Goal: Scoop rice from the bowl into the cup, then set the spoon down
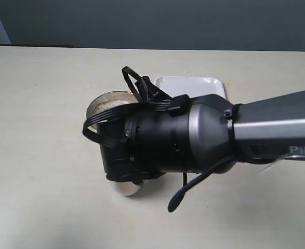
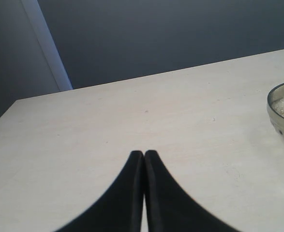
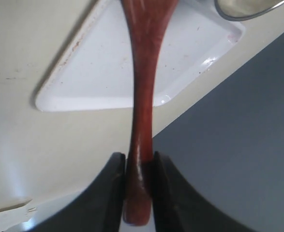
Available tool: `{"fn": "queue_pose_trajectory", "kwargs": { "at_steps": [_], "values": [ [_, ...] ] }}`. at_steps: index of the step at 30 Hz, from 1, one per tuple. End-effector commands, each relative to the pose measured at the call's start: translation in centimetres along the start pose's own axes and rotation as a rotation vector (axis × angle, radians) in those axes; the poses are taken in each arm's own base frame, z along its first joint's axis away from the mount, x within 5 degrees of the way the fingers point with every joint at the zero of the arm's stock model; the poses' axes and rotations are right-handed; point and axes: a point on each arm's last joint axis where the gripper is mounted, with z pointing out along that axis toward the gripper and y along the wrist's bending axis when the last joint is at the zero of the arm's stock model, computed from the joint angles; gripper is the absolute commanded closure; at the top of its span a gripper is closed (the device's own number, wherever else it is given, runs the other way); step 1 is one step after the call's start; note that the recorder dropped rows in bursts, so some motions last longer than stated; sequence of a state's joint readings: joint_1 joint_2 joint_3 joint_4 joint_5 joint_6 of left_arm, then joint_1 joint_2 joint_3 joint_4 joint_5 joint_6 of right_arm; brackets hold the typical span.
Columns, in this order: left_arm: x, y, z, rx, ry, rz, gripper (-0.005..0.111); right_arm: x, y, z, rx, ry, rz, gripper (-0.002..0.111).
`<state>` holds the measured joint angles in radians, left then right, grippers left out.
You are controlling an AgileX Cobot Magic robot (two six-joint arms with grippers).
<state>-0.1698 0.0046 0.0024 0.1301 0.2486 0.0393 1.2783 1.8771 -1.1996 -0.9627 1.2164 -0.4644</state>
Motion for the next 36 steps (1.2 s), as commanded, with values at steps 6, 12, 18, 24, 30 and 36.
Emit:
{"fn": "queue_pose_trajectory", "kwargs": {
  "at_steps": [6, 12, 18, 24, 30, 36],
  "values": [
    [-0.2, 0.0, -0.1, 0.001, -0.018, -0.001, 0.106, 0.1, -0.4, -0.3, 0.065, 0.029, 0.035, 0.109],
    [-0.2, 0.0, -0.1, 0.001, -0.018, -0.001, 0.106, -0.6, 1.0, -0.2, 0.136, 0.068, -0.003, 0.109],
    [-0.2, 0.0, -0.1, 0.001, -0.018, -0.001, 0.106, -0.9, 1.0, -0.6, 0.270, 0.096, 0.023, 0.109],
    [-0.2, 0.0, -0.1, 0.001, -0.018, -0.001, 0.106, -0.9, 1.0, -0.6, 0.278, 0.096, 0.039, 0.109],
    [-0.2, 0.0, -0.1, 0.001, -0.018, -0.001, 0.106, -1.2, 1.6, -0.7, 0.293, 0.096, 0.019, 0.109],
    [-0.2, 0.0, -0.1, 0.001, -0.018, -0.001, 0.106, -1.2, 1.5, -0.7, 0.334, 0.105, 0.020, 0.109]
  ]
}}
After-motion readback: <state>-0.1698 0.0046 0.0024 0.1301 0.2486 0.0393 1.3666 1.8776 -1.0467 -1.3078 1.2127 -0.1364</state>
